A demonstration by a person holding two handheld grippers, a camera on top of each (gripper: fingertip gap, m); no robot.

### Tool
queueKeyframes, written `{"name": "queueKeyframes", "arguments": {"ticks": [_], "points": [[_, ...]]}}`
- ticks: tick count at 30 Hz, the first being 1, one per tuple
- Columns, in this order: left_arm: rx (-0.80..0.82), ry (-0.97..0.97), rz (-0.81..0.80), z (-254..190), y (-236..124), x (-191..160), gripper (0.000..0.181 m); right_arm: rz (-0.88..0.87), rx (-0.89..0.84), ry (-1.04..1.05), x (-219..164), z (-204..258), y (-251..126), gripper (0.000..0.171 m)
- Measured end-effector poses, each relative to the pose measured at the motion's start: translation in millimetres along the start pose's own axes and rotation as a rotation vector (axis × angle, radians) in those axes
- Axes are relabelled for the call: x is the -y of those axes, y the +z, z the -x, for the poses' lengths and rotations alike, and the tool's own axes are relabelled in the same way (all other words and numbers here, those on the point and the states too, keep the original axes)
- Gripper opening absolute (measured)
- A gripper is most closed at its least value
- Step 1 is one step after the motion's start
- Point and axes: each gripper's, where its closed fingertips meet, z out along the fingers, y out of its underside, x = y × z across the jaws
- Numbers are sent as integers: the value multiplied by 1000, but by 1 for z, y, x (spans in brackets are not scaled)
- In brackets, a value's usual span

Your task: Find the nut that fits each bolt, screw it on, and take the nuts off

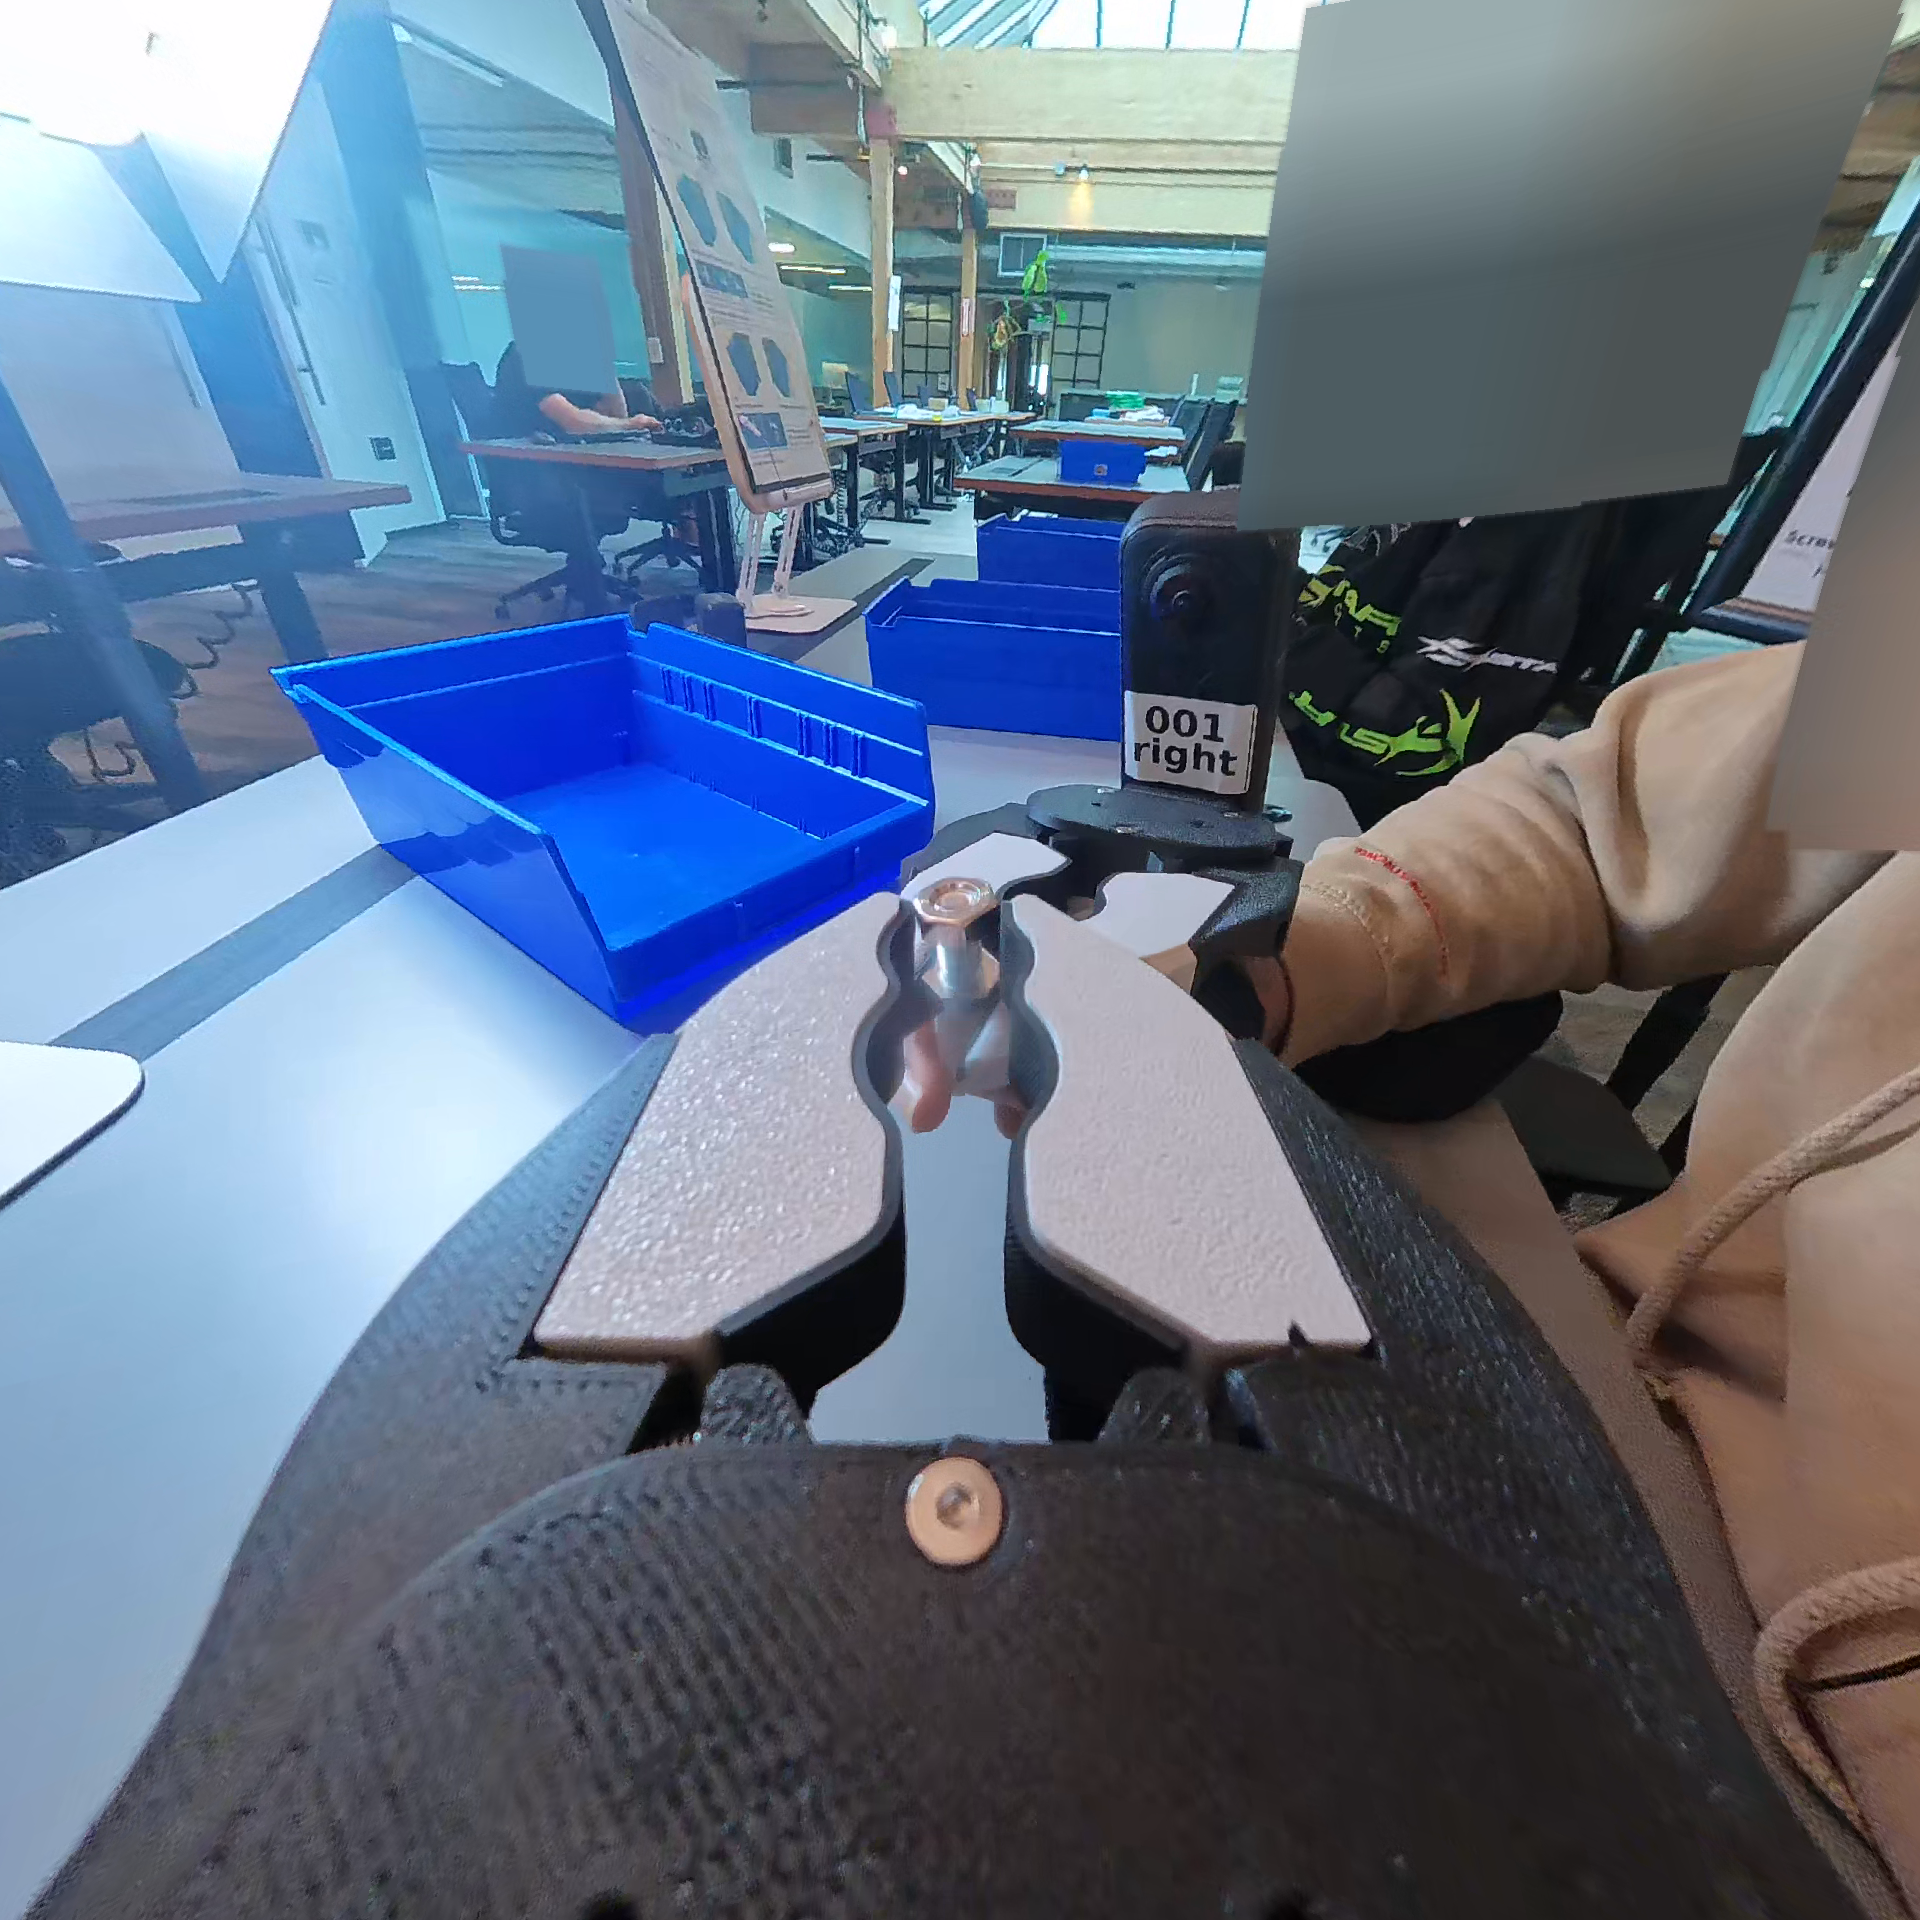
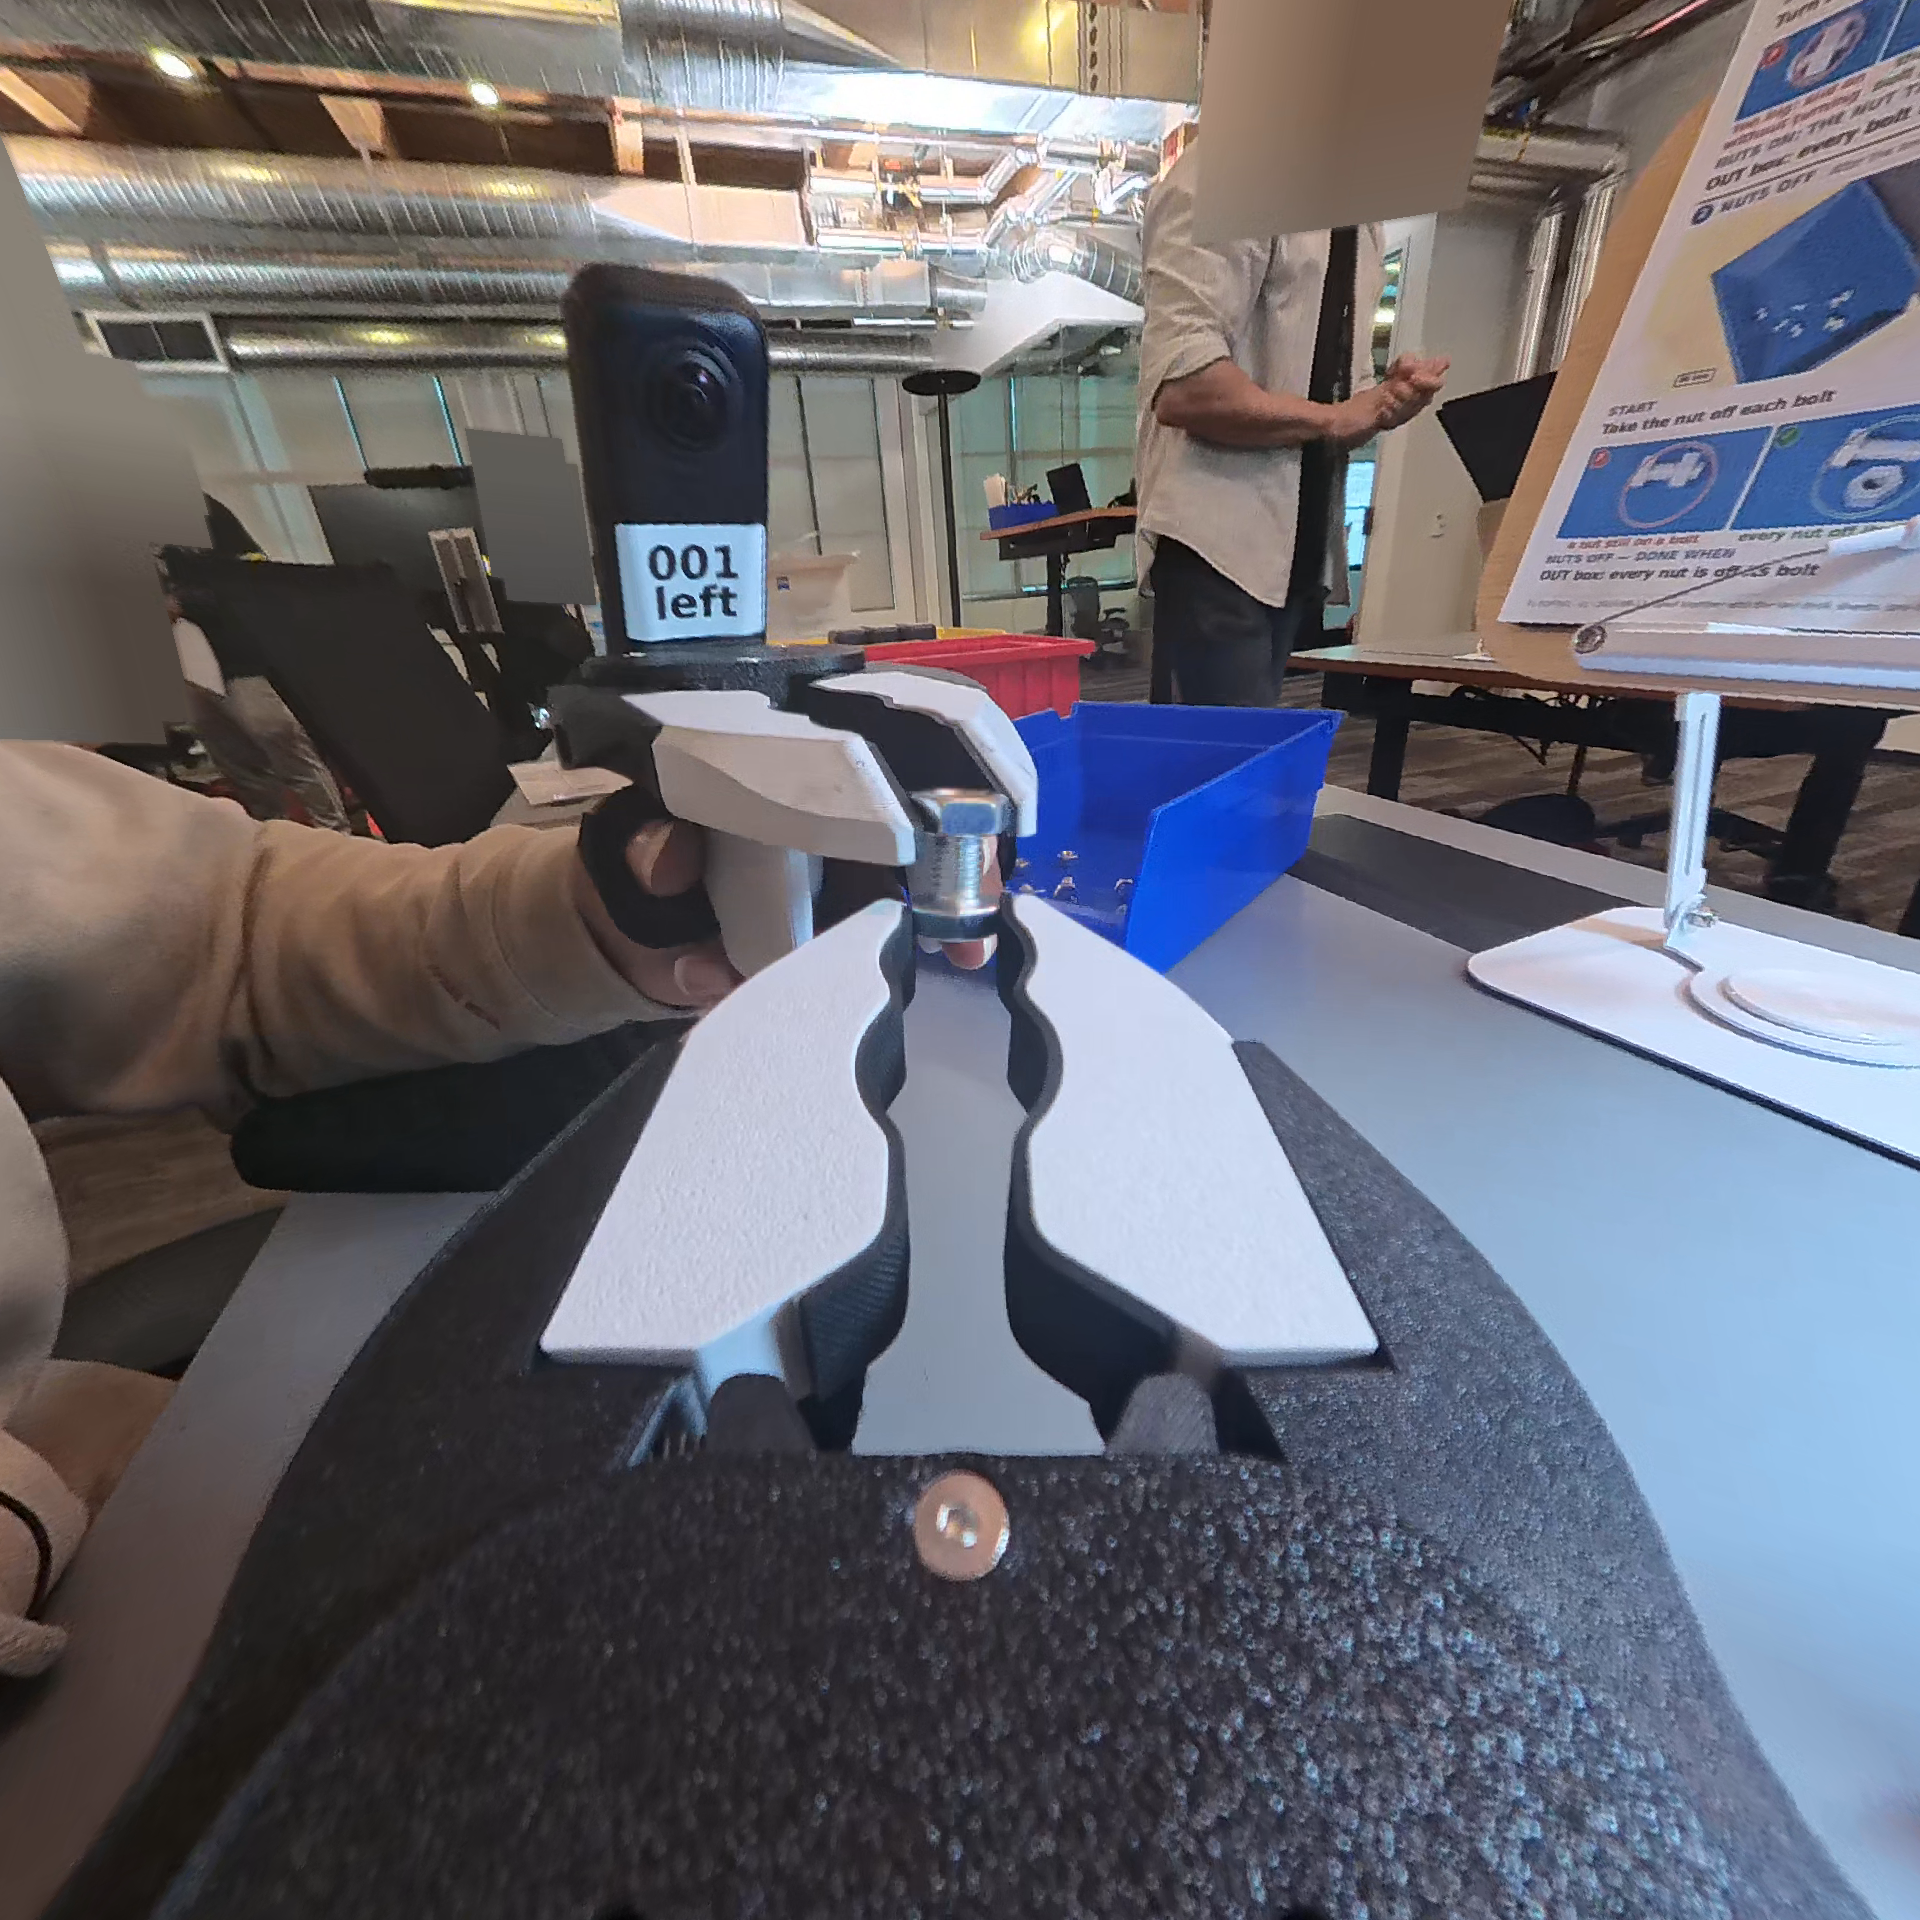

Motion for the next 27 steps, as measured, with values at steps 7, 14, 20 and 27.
{"name": "queueKeyframes", "arguments": {"ticks": [7, 14, 20, 27], "points": [[-30, -11, -7, -4, -1, 0, 15, 15, 6, -19, -2, 3, 1, 14], [19, -60, -71, 15, -12, 6, 11, -60, 75, 49, 11, 8, -5, 14], [-47, -35, -79, 0, -8, 9, 28, -22, 30, 55, 4, -1, -3, 14], [-36, -64, -59, 4, -6, 3, 27, 0, 37, 26, 0, 4, -1, 14]]}}
